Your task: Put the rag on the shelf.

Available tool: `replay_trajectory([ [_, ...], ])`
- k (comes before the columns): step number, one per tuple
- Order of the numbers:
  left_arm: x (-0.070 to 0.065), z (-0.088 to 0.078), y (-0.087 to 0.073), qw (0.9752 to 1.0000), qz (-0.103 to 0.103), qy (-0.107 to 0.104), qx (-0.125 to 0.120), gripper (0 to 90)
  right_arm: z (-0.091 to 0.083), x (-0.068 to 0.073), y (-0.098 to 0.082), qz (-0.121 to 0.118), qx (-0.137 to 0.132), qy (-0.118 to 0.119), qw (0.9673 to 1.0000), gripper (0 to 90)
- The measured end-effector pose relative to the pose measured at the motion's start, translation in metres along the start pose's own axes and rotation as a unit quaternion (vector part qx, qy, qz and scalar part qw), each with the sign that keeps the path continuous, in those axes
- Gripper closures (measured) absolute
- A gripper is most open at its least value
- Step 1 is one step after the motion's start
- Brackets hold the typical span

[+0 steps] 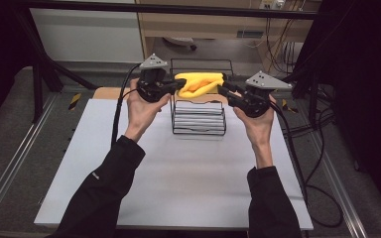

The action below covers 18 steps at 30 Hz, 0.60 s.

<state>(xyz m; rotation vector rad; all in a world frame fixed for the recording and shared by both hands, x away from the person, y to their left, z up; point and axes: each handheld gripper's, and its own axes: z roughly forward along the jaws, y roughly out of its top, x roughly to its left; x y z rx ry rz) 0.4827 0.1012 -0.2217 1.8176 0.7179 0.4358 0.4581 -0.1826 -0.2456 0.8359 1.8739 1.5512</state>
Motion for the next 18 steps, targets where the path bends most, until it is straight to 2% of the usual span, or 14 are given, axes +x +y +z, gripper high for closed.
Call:
replay_trajectory([
  [4,-0.003,0.004,-0.003,0.9998,0.016,0.005,0.01,89.9,-0.007,0.002,0.003,-0.001,0.006,0.002,1.0,52.8],
  [6,-0.004,0.005,-0.004,0.9997,0.021,0.006,0.013,89.9,-0.011,0.002,0.006,-0.001,0.006,0.003,1.0,43.3],
  [7,-0.004,0.006,-0.005,0.9996,0.023,0.006,0.016,90.0,-0.014,0.002,0.009,0.003,-0.002,0.006,1.0,40.7],
  [10,-0.003,0.009,-0.007,0.9994,0.024,0.006,0.023,90.0,-0.02,0.001,0.018,0.011,-0.028,0.01,0.9995,40.4],
  [11,-0.003,0.01,-0.008,0.9994,0.024,0.006,0.025,90.0,-0.02,0.001,0.02,0.014,-0.031,0.012,0.9993,43.9],
  [13,-0.003,0.012,-0.01,0.9993,0.024,0.006,0.029,90.0,-0.015,0.001,0.024,0.012,-0.017,0.011,0.9997,59.4],
  [14,-0.003,0.013,-0.012,0.9993,0.024,0.005,0.029,90.0,-0.012,0.001,0.024,0.009,-0.005,0.011,0.9999,69.4],
  [16,-0.004,0.014,-0.017,0.9992,0.024,0.004,0.03,89.9,-0.004,0.0,0.021,0.019,0.019,0.017,0.9995,83.2],
  [18,-0.005,0.013,-0.023,0.9992,0.026,0.003,0.031,89.9,0.003,-0.001,0.016,0.024,0.049,0.016,0.9984,90.0],
])
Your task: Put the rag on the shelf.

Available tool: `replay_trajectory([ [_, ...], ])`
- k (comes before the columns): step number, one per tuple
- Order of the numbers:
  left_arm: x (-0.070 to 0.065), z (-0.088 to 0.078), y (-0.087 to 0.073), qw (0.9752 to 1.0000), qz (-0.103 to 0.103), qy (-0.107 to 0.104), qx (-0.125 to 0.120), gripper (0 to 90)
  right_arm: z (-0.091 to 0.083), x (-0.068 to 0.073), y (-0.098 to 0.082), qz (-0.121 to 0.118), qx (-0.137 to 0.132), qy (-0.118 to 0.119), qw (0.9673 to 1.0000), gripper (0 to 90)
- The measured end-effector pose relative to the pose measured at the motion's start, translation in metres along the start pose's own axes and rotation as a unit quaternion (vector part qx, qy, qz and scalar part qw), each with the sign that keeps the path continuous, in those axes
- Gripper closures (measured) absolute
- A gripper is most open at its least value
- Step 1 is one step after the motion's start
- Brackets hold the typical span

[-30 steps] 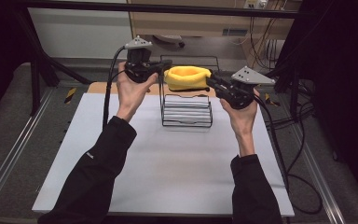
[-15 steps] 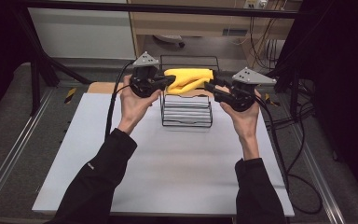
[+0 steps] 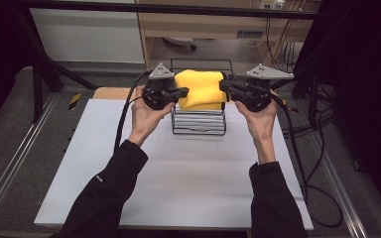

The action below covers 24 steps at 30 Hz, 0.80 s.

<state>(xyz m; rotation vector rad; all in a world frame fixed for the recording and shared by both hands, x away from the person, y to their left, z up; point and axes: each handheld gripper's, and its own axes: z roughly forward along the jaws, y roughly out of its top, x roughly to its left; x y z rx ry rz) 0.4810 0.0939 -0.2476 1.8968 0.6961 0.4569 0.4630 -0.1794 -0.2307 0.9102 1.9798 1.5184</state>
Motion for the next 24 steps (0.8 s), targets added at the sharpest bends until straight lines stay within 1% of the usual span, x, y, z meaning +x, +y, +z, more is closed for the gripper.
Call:
replay_trajectory([
  [2,-0.001,0.001,-0.006,1.0,0.002,0.002,-0.001,89.9,0.004,-0.002,-0.008,0.007,0.018,-0.005,0.9998,90.0],
  [6,0.0,0.005,-0.015,1.0,-0.005,0.003,0.003,89.9,0.007,-0.008,-0.023,0.02,0.024,-0.014,0.9994,90.0],
  [8,0.0,0.009,-0.019,0.9999,-0.006,0.007,0.006,89.8,0.009,-0.01,-0.029,0.025,0.025,-0.015,0.9993,90.0],
  [9,0.001,0.011,-0.021,0.9999,-0.008,0.009,0.007,89.8,0.011,-0.011,-0.031,0.024,0.024,-0.019,0.9992,90.0],
  [13,0.004,0.019,-0.025,0.9998,-0.013,0.016,0.005,89.8,0.019,-0.015,-0.041,0.021,0.02,-0.033,0.999,84.7],
  [14,0.005,0.02,-0.025,0.9998,-0.013,0.017,0.006,89.7,0.021,-0.015,-0.043,0.016,0.016,-0.036,0.9991,83.3],
  [15,0.006,0.02,-0.026,0.9998,-0.013,0.015,0.008,89.7,0.022,-0.015,-0.045,0.016,0.017,-0.033,0.9992,82.4],
  [17,0.006,0.018,-0.027,0.9998,-0.008,0.015,0.006,89.7,0.021,-0.015,-0.046,0.018,0.011,-0.025,0.9995,77.7],
  [19,0.007,0.012,-0.029,0.9999,-0.007,0.013,0.003,88.6,0.015,-0.013,-0.045,0.015,0.005,-0.022,0.9996,70.4],
  [22,0.008,0.002,-0.031,0.9999,-0.009,0.004,0.006,80.6,0.004,-0.011,-0.043,0.018,-0.001,-0.014,0.9997,58.0],
  [24,0.008,-0.006,-0.034,0.9999,-0.005,0.007,0.011,75.7,-0.002,-0.008,-0.043,0.021,0.003,-0.012,0.9997,49.8],
])
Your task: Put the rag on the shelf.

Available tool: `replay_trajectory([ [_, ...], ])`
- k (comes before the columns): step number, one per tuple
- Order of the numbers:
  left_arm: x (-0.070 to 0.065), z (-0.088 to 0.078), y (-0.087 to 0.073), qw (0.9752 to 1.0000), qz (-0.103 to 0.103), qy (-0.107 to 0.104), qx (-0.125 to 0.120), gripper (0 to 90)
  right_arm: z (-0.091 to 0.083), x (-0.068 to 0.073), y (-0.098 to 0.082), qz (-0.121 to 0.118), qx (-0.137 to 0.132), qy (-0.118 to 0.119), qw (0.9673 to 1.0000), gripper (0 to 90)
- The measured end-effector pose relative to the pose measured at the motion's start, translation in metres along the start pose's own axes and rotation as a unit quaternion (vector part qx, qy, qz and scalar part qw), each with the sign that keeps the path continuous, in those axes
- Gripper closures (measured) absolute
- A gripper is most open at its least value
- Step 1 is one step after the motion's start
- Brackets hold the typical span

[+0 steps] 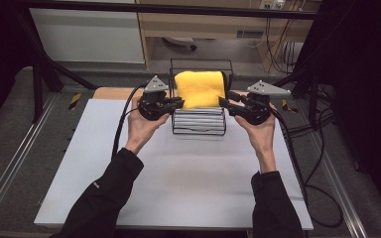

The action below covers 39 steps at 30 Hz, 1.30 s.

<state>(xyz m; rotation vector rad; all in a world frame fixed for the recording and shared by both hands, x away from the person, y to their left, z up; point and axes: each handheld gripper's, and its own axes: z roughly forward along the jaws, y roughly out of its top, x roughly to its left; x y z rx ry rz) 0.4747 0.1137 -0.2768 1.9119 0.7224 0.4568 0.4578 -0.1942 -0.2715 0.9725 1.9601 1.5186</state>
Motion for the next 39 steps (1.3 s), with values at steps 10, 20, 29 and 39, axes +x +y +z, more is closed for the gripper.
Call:
replay_trajectory([
  [10,0.002,-0.04,-0.042,0.9992,0.009,0.008,0.039,44.7,-0.022,0.008,-0.014,0.018,0.007,0.006,0.9998,16.8],
  [20,0.016,-0.071,-0.108,0.9973,-0.016,0.028,0.065,15.7,-0.027,0.014,-0.042,0.025,0.047,0.018,0.9984,4.1],
  [29,0.025,-0.092,-0.171,0.9942,-0.051,0.047,0.082,6.8,-0.034,0.007,-0.087,0.043,0.081,0.031,0.9953,0.7],
  [39,0.027,-0.112,-0.208,0.993,-0.052,0.057,0.09,6.8,-0.044,0.003,-0.147,0.056,0.125,0.051,0.9892,0.7],
])
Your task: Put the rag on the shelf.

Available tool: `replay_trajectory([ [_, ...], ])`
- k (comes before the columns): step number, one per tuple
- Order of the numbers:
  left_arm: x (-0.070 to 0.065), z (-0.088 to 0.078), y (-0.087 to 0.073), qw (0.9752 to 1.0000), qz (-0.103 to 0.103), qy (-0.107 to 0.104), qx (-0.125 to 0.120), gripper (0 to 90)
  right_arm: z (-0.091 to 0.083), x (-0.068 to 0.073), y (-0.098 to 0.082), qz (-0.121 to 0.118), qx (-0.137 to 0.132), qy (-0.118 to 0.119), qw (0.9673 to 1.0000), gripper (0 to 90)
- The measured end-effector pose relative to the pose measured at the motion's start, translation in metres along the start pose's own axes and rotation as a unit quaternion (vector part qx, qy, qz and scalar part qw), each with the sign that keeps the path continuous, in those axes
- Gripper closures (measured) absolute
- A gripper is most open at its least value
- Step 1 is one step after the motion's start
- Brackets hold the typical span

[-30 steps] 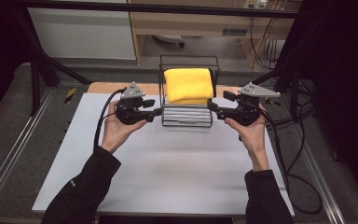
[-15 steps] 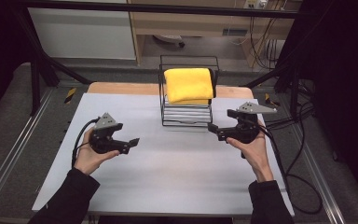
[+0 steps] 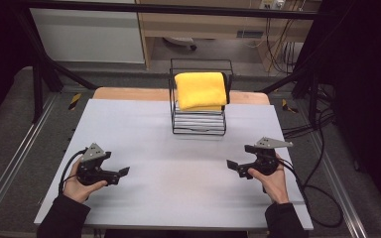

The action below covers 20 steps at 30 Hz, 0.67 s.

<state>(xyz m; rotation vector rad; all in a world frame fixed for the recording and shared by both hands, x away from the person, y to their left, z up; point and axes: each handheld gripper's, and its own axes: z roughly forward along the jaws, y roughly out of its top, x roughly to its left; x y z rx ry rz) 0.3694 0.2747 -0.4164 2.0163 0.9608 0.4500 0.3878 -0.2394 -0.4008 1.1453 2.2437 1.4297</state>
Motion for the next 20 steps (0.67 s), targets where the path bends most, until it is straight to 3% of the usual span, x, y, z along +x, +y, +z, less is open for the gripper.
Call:
replay_trajectory([
  [8,0.002,-0.003,-0.017,1.0,0.005,0.004,0.003,6.8,-0.005,-0.007,-0.036,-0.001,0.031,0.004,0.9995,0.7],
  [11,0.001,-0.002,-0.022,1.0,0.005,0.006,0.005,6.8,-0.009,-0.01,-0.046,0.005,0.032,0.004,0.9995,0.7],
  [16,-0.001,-0.002,-0.03,0.9997,0.013,0.011,0.018,6.8,-0.013,-0.009,-0.051,0.007,0.038,0.005,0.9992,0.7],
  [20,0.0,-0.004,-0.031,0.9999,0.007,0.008,0.011,6.8,-0.014,-0.009,-0.052,0.004,0.038,0.008,0.9992,0.7],
])
